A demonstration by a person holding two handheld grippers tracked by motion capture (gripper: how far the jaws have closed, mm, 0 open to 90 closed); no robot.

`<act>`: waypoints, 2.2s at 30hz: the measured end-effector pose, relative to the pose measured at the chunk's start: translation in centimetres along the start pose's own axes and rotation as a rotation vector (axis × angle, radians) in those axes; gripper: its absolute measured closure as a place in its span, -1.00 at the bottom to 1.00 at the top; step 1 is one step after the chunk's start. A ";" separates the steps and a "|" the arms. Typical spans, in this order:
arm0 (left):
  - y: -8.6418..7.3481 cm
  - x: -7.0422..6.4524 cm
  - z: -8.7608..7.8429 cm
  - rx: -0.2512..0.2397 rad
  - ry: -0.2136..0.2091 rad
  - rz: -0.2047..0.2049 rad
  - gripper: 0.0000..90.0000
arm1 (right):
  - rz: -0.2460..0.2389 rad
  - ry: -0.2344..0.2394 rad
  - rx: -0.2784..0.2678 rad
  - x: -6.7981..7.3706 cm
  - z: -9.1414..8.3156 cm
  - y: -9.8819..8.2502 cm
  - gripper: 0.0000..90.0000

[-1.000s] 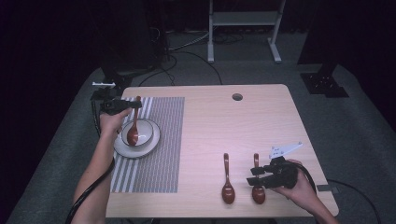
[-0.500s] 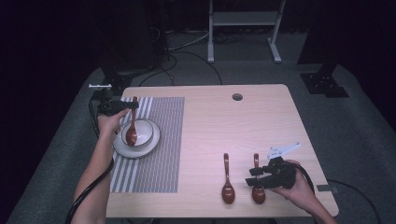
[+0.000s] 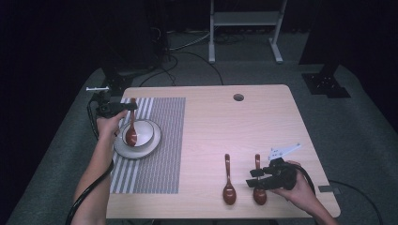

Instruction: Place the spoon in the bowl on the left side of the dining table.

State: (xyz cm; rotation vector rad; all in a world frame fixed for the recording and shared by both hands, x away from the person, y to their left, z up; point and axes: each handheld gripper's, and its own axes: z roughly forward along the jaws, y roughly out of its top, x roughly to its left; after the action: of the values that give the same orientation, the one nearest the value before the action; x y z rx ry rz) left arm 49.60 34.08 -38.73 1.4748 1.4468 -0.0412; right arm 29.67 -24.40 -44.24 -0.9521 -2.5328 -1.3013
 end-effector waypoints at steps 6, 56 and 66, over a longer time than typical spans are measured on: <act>0.0 0.1 -0.1 -0.010 0.000 -0.003 0.86 | 0.005 0.007 0.005 0.0 0.4 -0.2 0.02; -3.1 1.8 -3.6 0.043 0.120 -0.005 0.43 | -0.001 0.002 -0.018 0.0 -0.1 0.3 0.02; -4.2 0.7 -5.3 0.052 0.113 0.032 0.33 | 0.003 -0.028 -0.025 -0.4 -0.8 0.4 -0.03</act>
State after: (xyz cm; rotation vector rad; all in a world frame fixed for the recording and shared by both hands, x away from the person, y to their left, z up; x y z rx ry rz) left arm 43.48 36.98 -39.26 1.5632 1.5223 0.0252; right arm 30.09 -24.99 -43.58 -0.9855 -2.5410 -1.3307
